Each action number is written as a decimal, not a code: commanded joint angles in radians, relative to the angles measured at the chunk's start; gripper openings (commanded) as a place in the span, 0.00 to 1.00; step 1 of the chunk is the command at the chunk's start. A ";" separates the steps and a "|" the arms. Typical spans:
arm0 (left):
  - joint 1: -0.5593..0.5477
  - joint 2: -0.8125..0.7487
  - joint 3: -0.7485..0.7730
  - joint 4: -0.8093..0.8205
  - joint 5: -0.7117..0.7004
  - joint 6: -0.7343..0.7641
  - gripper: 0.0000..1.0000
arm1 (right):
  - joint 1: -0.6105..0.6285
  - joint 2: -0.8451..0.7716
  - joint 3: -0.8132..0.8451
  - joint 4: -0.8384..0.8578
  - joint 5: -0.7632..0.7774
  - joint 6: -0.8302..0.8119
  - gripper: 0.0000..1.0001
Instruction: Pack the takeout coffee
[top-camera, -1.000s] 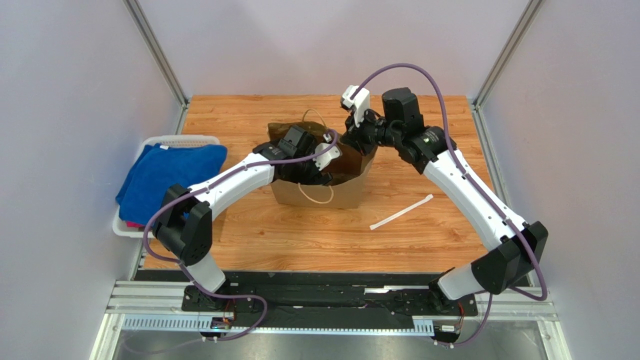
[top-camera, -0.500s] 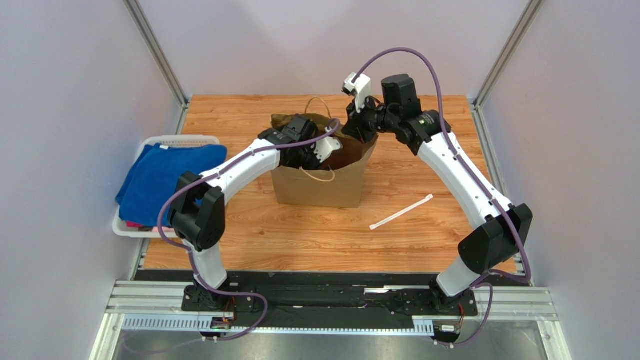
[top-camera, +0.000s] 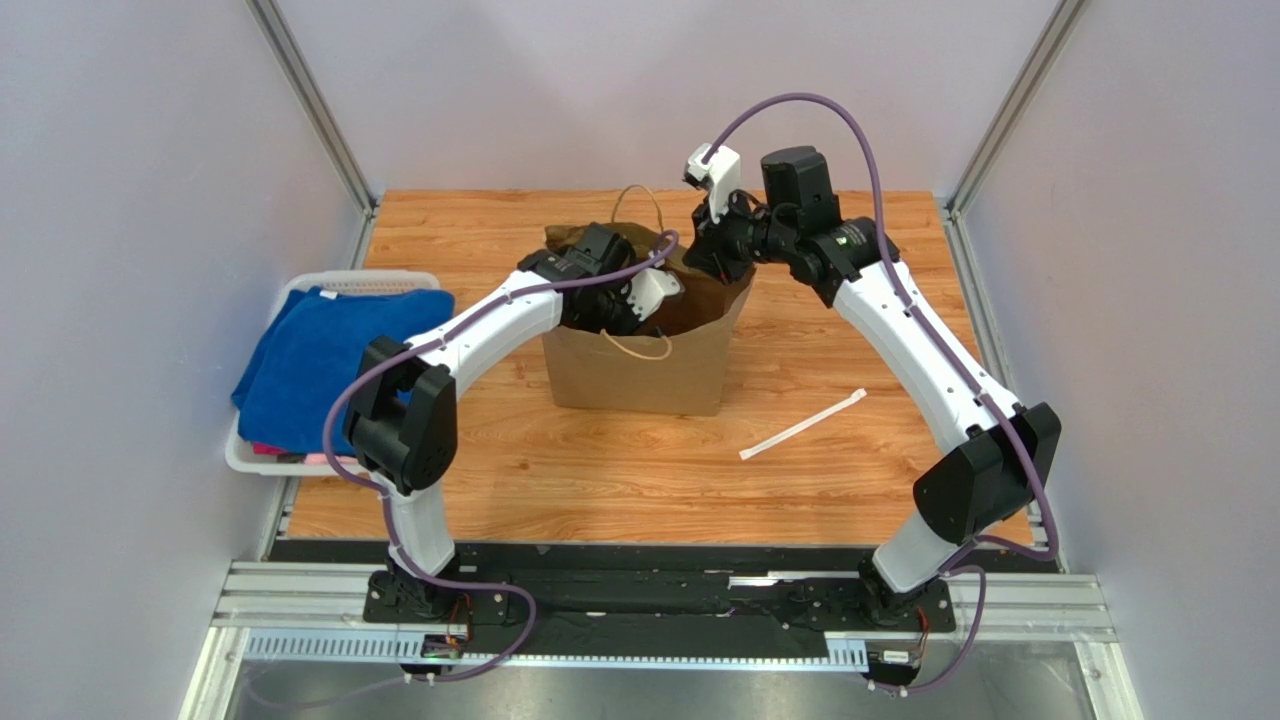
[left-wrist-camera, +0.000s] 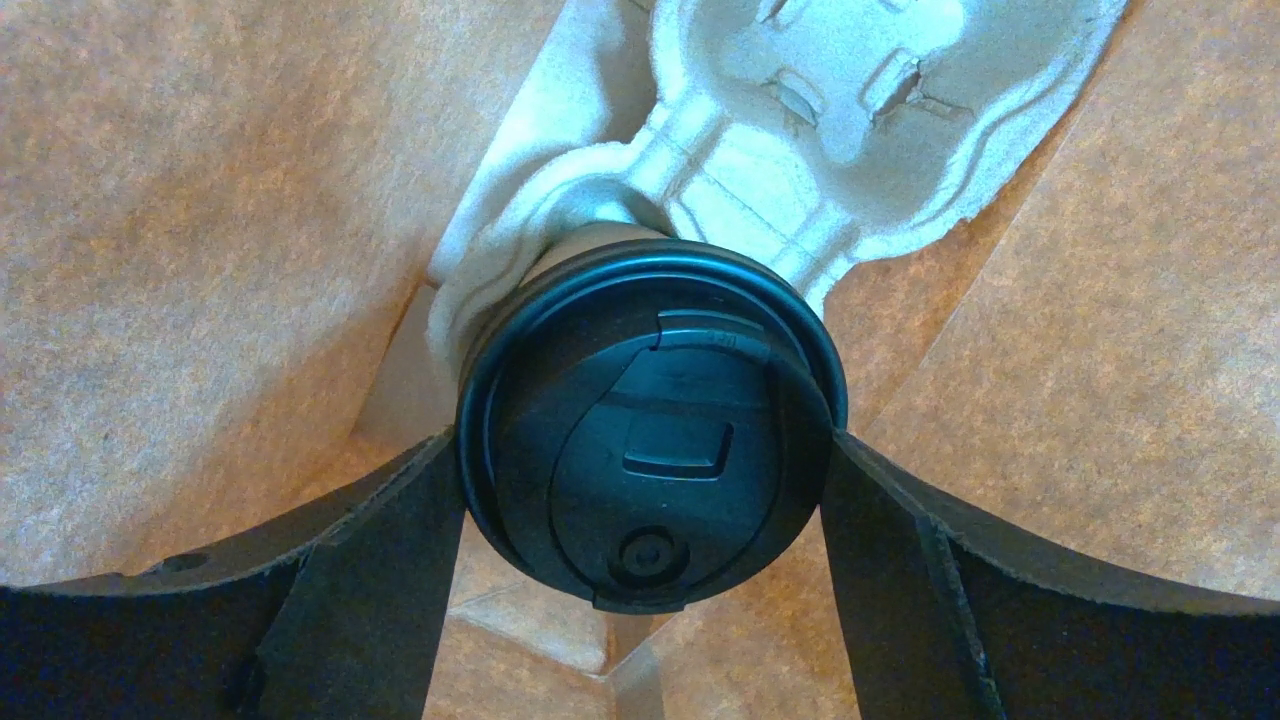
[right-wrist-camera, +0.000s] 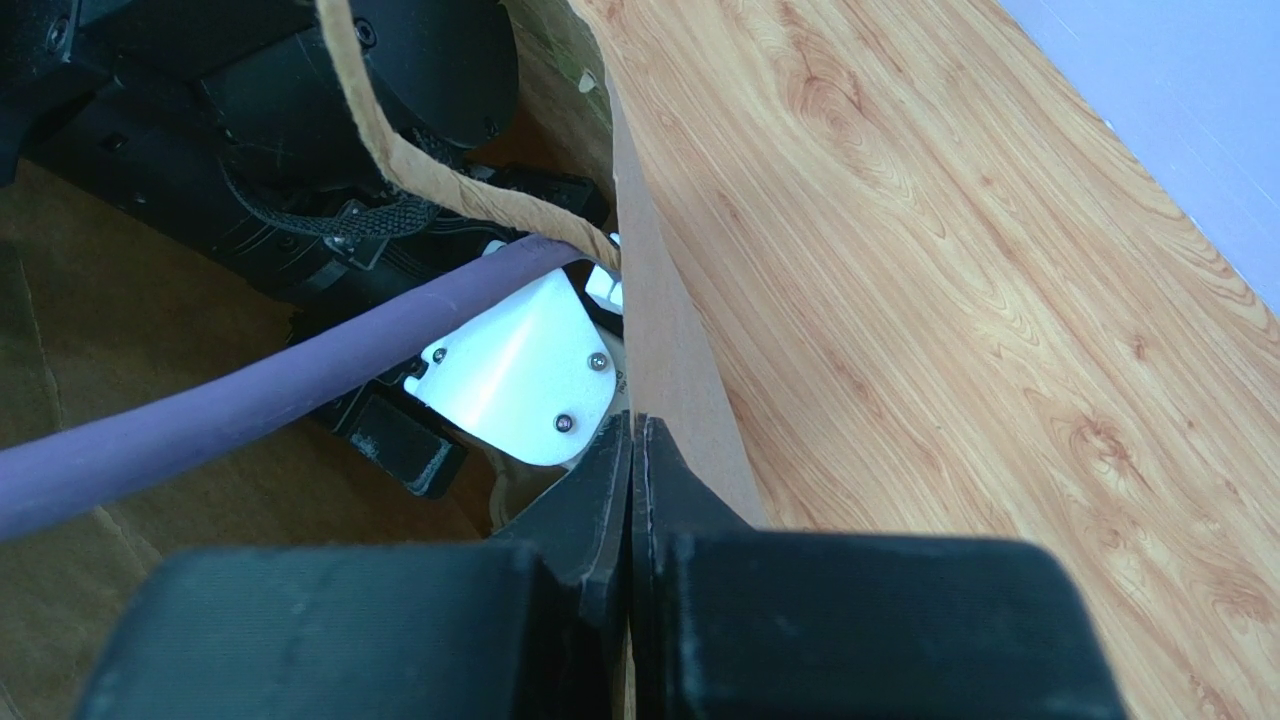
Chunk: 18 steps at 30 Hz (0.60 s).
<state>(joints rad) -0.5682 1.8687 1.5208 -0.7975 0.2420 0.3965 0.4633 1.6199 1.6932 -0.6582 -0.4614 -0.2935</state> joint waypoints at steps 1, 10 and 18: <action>0.007 0.153 -0.106 -0.115 -0.102 0.007 0.17 | -0.003 -0.005 0.026 -0.035 0.004 -0.016 0.00; 0.002 0.113 -0.025 -0.127 -0.078 -0.019 0.51 | -0.018 -0.020 0.008 -0.035 -0.010 -0.041 0.00; -0.041 0.064 0.009 -0.129 -0.095 -0.050 0.93 | -0.031 -0.026 0.005 -0.031 -0.022 -0.041 0.00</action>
<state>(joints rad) -0.5865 1.8790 1.5742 -0.8413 0.2165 0.3809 0.4416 1.6199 1.6932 -0.6632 -0.4725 -0.3199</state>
